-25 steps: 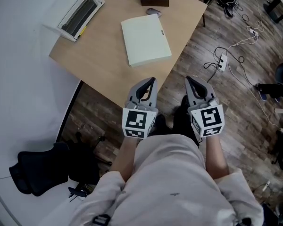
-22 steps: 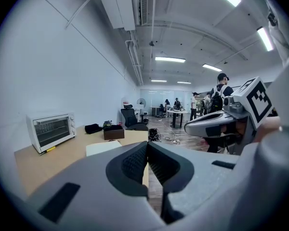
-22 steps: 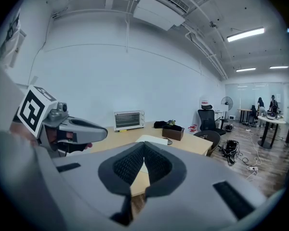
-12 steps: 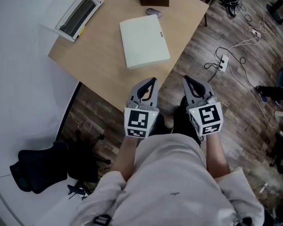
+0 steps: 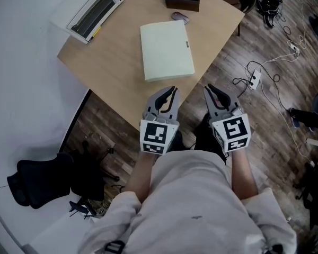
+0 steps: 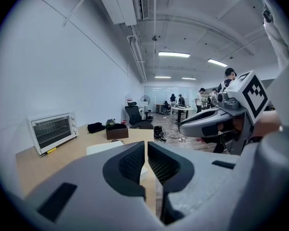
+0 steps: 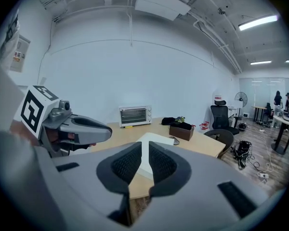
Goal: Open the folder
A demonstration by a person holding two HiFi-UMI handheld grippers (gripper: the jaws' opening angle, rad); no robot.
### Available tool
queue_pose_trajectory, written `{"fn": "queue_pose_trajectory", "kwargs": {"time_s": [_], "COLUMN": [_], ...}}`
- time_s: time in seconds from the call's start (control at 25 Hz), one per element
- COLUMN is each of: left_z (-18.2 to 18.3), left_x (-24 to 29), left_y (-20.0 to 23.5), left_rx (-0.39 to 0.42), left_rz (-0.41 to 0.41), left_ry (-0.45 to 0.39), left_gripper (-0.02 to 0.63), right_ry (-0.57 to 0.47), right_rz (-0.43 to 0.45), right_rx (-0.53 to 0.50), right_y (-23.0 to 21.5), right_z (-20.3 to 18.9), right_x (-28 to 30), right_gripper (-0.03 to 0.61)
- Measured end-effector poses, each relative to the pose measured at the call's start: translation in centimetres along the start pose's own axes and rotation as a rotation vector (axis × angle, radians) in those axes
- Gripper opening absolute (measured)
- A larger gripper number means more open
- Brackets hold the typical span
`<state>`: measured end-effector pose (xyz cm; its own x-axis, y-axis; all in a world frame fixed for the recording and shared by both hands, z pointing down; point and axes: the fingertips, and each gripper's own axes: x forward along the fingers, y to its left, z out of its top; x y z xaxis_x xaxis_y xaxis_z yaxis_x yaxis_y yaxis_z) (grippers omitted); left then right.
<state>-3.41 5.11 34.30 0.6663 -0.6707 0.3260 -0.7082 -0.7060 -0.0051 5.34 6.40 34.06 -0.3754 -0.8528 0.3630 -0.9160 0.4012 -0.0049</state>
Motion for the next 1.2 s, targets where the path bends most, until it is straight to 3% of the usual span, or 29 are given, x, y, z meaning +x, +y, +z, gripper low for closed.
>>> {"fn": "queue_pose_trajectory", "kwargs": {"time_s": [0.32,0.8,1.2], "left_z": [0.6,1.9,0.6], "left_x": [2.9,6.3,9.5], "left_y": [0.7,0.1,-2.6], "left_rx": [-0.016,-0.025,-0.031], "left_rz": [0.027,0.128,0.162], "left_ry": [0.035,0.069,0.123], "left_gripper": [0.043,0.094,0.132], "right_ry": [0.002,-0.001,0.031], "right_rz": [0.067,0.187,0.261], "right_rx": [-0.015,-0.056,-0.059], "right_y": [-2.5,-6.5,-9.8], "right_z": [1.2,2.6,0.6], "right_x": [2.7,4.6,4.7], "right_gripper": [0.042,0.112,0.149]}}
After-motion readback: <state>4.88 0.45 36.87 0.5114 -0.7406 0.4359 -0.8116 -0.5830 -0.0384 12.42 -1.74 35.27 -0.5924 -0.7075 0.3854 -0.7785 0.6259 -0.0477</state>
